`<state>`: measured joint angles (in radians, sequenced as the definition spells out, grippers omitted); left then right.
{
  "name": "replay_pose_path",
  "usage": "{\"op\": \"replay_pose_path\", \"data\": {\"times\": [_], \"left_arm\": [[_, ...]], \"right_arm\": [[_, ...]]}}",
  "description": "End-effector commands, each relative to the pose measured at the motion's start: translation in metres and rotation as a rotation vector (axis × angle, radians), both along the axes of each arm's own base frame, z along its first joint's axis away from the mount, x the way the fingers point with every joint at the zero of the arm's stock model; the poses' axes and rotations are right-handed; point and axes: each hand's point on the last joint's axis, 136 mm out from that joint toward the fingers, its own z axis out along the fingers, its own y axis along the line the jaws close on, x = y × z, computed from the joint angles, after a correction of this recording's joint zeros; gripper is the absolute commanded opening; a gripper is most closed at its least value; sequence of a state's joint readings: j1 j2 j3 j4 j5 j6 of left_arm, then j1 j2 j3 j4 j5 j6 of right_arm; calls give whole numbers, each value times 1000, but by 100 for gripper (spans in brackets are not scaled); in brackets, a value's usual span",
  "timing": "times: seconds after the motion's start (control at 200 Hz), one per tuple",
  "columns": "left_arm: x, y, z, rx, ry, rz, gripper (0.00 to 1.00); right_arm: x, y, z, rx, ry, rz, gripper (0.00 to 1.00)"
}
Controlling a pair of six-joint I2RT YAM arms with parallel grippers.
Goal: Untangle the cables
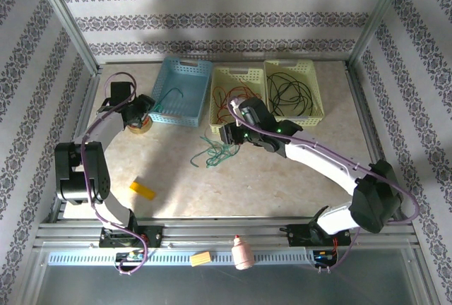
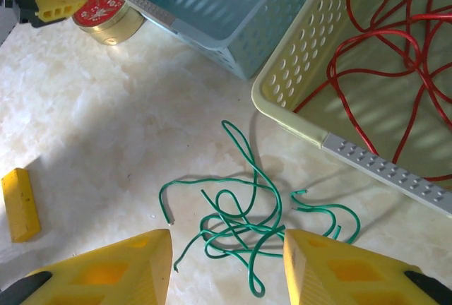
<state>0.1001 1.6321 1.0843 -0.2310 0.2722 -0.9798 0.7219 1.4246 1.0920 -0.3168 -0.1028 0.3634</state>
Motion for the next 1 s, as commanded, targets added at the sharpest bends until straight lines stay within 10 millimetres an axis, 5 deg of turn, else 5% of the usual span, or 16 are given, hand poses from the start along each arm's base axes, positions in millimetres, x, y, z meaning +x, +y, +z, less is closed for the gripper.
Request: {"op": "replay_pose_path", "data": {"times": [0.0,0.685,0.995], "left_arm": [[19,14,21,-7,-93,77,62],[35,39,0,16,-70,153,43],[47,43,-3,38,-70,151,18]], "right_arm": [[0,-5,5,14,-22,-25,46],[-6,-18,5,15,-26,-52,40],[-7,-22,7,23,-27,-71,39]]}}
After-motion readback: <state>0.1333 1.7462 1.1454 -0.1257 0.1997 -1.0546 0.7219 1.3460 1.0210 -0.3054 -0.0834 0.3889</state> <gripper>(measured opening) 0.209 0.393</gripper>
